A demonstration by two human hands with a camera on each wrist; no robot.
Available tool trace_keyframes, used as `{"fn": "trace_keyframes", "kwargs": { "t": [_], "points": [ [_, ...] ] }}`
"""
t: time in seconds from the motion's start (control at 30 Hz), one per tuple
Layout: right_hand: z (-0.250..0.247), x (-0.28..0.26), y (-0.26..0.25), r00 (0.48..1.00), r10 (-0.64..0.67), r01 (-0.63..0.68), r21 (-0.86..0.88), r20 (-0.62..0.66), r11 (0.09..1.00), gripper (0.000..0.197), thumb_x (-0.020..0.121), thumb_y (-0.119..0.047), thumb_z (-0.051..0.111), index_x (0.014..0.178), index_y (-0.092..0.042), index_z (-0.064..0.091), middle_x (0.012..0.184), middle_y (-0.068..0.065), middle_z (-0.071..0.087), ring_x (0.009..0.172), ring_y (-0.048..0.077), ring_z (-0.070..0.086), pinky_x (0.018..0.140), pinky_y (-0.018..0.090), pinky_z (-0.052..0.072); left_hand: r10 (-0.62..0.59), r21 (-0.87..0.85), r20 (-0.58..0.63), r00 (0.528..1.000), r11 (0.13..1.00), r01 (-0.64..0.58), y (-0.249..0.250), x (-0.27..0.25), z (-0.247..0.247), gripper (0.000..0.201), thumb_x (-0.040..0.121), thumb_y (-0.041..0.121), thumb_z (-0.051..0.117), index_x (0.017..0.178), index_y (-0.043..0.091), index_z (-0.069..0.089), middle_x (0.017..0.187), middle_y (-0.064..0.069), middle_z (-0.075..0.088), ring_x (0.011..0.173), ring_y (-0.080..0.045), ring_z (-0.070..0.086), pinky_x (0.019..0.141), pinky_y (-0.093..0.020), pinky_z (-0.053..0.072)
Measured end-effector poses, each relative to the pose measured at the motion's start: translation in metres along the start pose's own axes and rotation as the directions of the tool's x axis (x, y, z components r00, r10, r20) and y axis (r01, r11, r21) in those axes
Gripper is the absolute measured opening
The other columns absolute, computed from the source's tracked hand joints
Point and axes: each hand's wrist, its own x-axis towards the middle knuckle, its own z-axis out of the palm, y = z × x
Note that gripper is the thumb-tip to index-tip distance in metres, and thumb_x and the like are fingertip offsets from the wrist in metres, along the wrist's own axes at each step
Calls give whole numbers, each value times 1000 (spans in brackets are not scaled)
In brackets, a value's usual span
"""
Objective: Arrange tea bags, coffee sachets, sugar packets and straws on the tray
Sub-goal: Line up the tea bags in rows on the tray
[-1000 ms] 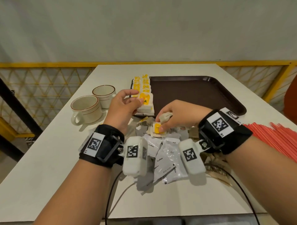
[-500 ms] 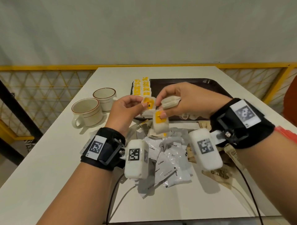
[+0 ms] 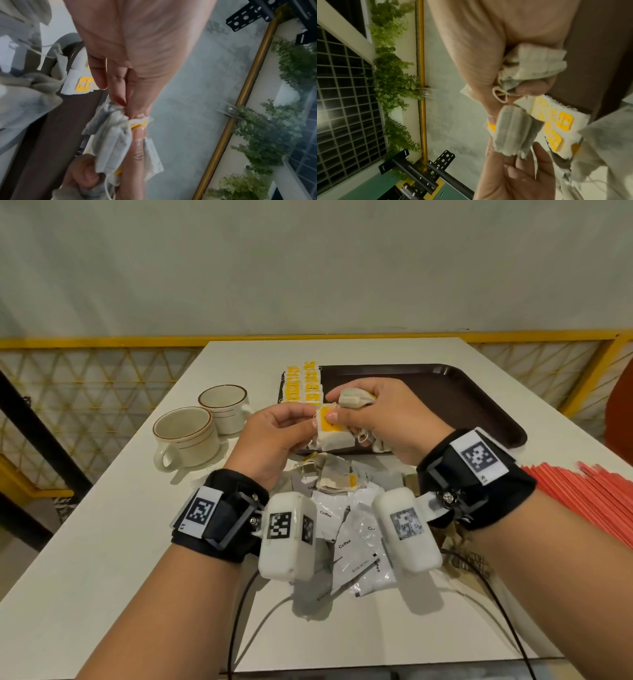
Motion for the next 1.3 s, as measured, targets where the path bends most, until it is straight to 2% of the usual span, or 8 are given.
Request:
{"fn": "trace_keyframes", "kwargs": {
  "t": [0.17, 0.33, 0.47, 0.63, 0.83, 1.07, 1.2, 1.3],
  "points": [
    [-2, 5, 2, 997, 43, -44, 19, 66, 999, 21, 80, -16, 76, 97, -7, 68, 85, 15, 62, 73, 28, 50, 55, 32, 43, -51, -70, 46, 998, 996, 54, 3, -3, 2, 23, 69, 17, 69, 91, 11, 67, 80, -5, 69, 72, -16, 62, 65, -22, 51],
    [-13, 4, 3, 988, 82, -60, -166, 130, 984, 25, 74, -19, 81, 95, -12, 70, 78, 13, 61, 61, 24, 48, 48, 29, 41, 0, 75, -89, 996, 997, 6, 4, 4, -9, 19, 76, -2, 70, 87, 12, 65, 81, -6, 68, 65, -8, 64, 58, -17, 48],
    [-11, -4, 9, 915, 236, 41, -659, 326, 751, 27, 70, -30, 84, 93, -23, 71, 85, -2, 69, 60, 8, 54, 48, 19, 43, -6, 64, -166, 986, 998, 17, 4, 7, -18, 17, 79, -3, 69, 84, 13, 65, 83, -6, 69, 72, -15, 63, 67, -24, 49],
    [5, -2, 18, 914, 234, 145, -806, 331, 574, 43, 71, -36, 82, 105, -20, 62, 82, -18, 47, 73, 3, 45, 57, 16, 34, -19, 108, -151, 988, 994, 36, 1, 7, -17, 17, 78, -1, 71, 86, 13, 65, 91, -10, 69, 77, -17, 64, 66, -23, 48],
    [4, 2, 18, 910, 214, 140, -751, 354, 646, 14, 86, -23, 68, 89, -9, 70, 85, 5, 66, 69, 10, 53, 58, 18, 40, -26, 125, -164, 986, 991, 47, 0, 8, -17, 17, 79, 1, 71, 89, 13, 65, 96, -13, 69, 79, -17, 64, 62, -19, 48],
    [-8, 1, 3, 943, 147, 92, -661, 297, 745, 19, 89, -16, 61, 93, 2, 65, 69, 3, 52, 52, 9, 43, 42, 16, 36, -7, 162, -172, 985, 986, 36, -1, 7, -17, 17, 79, 2, 71, 91, 13, 66, 96, -15, 69, 79, -18, 63, 68, -24, 48],
    [-21, 1, -11, 954, 97, 81, -555, 284, 828, 16, 90, -26, 65, 92, -10, 67, 68, 1, 57, 53, 7, 47, 44, 18, 39, 37, 195, -166, 986, 981, -4, -2, 6, -15, 15, 81, 0, 70, 88, 12, 65, 84, -6, 69, 70, -10, 63, 65, -18, 49],
    [-20, -1, -16, 941, 116, 2, -347, 319, 938, 13, 90, -30, 64, 91, -17, 67, 69, 8, 55, 60, 23, 45, 48, 28, 37, 46, 204, -137, 990, 979, -17, -3, 4, -11, 14, 80, -1, 69, 84, 12, 66, 81, -6, 68, 67, -10, 63, 63, -18, 49]
  ]
}}
